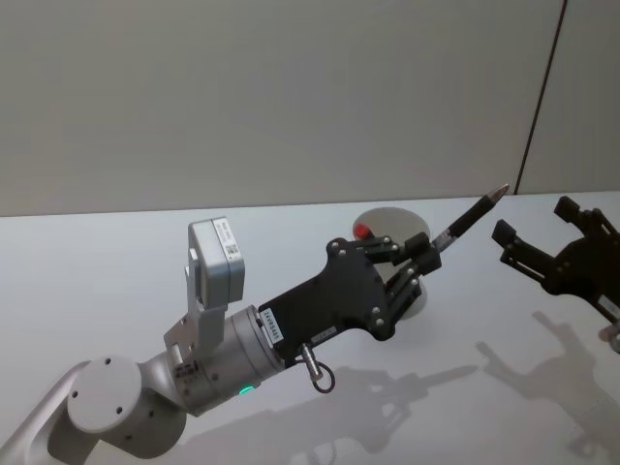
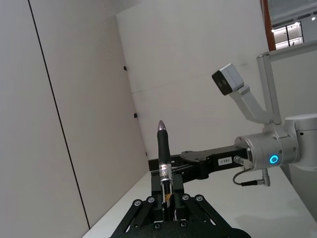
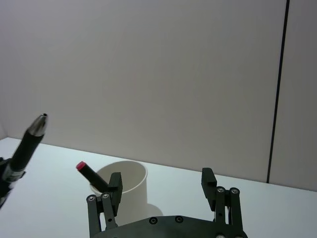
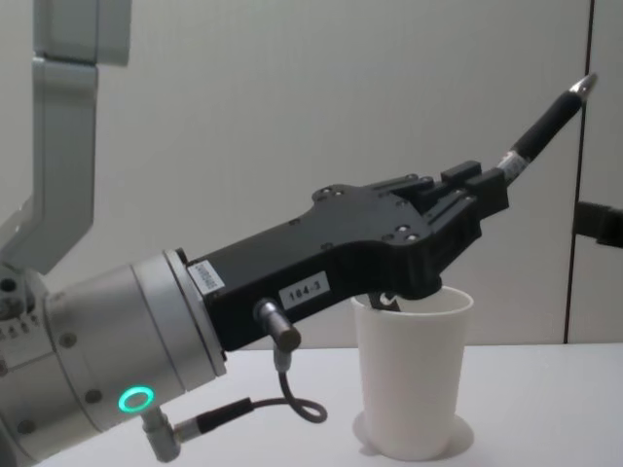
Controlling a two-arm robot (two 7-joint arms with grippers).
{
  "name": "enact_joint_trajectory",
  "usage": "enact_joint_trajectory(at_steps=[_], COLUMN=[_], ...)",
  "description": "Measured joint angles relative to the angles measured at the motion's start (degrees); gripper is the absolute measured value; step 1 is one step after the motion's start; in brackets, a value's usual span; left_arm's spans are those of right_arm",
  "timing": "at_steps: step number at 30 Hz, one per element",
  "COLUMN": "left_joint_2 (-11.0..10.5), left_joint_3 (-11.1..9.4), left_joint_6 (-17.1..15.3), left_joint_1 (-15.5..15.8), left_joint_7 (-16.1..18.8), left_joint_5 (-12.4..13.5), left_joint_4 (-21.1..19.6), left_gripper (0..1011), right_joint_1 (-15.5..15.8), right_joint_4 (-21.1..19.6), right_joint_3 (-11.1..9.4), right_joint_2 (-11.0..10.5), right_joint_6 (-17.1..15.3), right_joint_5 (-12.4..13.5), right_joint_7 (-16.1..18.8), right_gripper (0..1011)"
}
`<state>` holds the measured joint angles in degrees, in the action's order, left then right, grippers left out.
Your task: Place the pen into the pen holder.
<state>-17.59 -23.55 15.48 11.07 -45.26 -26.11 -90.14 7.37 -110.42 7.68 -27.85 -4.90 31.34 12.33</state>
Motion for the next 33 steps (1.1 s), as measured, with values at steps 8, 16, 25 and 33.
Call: enact_joint_trajectory(at_steps=[8,16,25,33], left_joint_2=[0.04,0.05,0.05,0.05], left_joint_3=[-0.03,-0.03,-0.03,-0.03], left_joint_6=[0.00,0.00,0.00,0.00], left_joint_1=[0.04,0.05,0.05,0.05], left_joint_7=[-0.05,-0.10,-0.12,-0.12], left_joint_5=[-0.01,-0.02,-0.02,-0.02], left_joint_4=[0.04,0.05,0.05,0.05], left_gripper=[128,128,128,129], right_joint_1=[2.22,4.26,5.47,5.58], right_joint_4=[-2.32,-4.27,-5.45,-5.72], right_joint_3=[-1.95,-3.74,-4.80,-4.73], right_joint_2=[-3.11,-6.29,-8.74,-9.04], right_joint_6=[-1.58,-3.41,-5.71,-6.92], right_joint_5=[5.87,12.46,19.23,23.84], right_joint_7=[3.49,8.09,13.45,15.93], right_gripper=[1002,1001,1001,1001])
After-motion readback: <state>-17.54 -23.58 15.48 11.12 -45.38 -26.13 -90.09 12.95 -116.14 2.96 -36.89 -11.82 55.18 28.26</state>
